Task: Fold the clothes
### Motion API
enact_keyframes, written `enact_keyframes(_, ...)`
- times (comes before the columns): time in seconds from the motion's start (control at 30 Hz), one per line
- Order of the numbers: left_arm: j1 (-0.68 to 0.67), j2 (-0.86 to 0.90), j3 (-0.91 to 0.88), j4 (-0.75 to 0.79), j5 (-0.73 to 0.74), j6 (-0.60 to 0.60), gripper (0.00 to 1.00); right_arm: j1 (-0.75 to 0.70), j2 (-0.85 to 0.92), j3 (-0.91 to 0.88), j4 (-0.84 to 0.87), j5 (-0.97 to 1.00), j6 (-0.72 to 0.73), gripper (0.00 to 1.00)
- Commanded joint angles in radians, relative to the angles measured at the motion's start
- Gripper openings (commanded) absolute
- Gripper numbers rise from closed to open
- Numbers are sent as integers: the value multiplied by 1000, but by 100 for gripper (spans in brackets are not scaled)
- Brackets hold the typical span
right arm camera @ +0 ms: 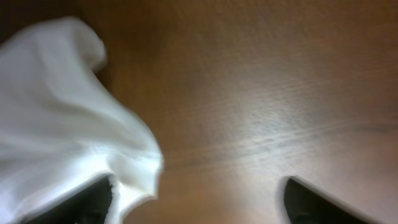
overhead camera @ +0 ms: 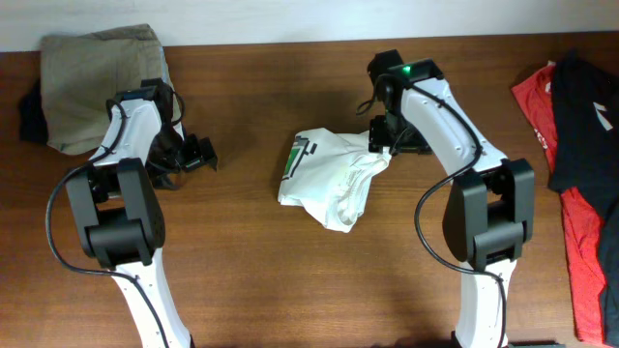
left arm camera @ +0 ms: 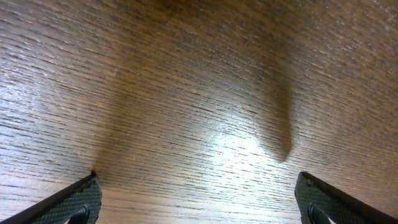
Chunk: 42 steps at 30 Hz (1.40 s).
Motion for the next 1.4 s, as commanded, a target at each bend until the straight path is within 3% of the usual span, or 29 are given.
enact_keyframes(0.0, 2, 43, -45, 6, 20, -9, 99, -21, -2, 152, -129, 4, -1, 98)
enact_keyframes(0.03, 2, 43, -45, 6, 20, -9, 99, -24, -3, 188, -172, -42, -26, 98)
enact_keyframes(0.13, 2, 43, -45, 6, 20, -9, 99, -8, -2, 241, -359, -502, -362, 91)
enact_keyframes(0.17, 2, 43, -45, 6, 20, -9, 99, 13, -2, 208, -366, -501, -380, 87)
enact_keyframes(0.37, 2, 43, -45, -9, 19, -9, 99, 187, -2, -93, -270, -467, -374, 84)
enact_keyframes(0.67, 2, 43, -45, -12, 19, -9, 99, 206, -2, -192, -150, -471, -329, 82)
enact_keyframes(0.8, 2, 43, -45, -13, 19, -9, 99, 206, -2, -253, -92, -470, -322, 65)
enact_keyframes(0.87, 2, 43, -45, -13, 19, -9, 99, 186, -3, -253, -90, -459, -299, 29)
enact_keyframes(0.9, 2, 43, -45, -13, 19, -9, 99, 175, -3, -252, -90, -442, -286, 21)
enact_keyframes(0.93, 2, 43, -45, -13, 19, -9, 99, 154, -3, -252, -91, -417, -276, 4)
enact_keyframes(1.17, 2, 43, -45, -8, 19, -9, 99, 38, -4, -252, -97, -338, -277, 4)
enact_keyframes(1.3, 2, 43, -45, -9, 19, -9, 99, 4, 0, -281, 2, -225, -276, 4)
enact_keyframes(1.37, 2, 43, -45, -10, 19, -9, 99, -12, 1, -321, 49, -121, -165, 4)
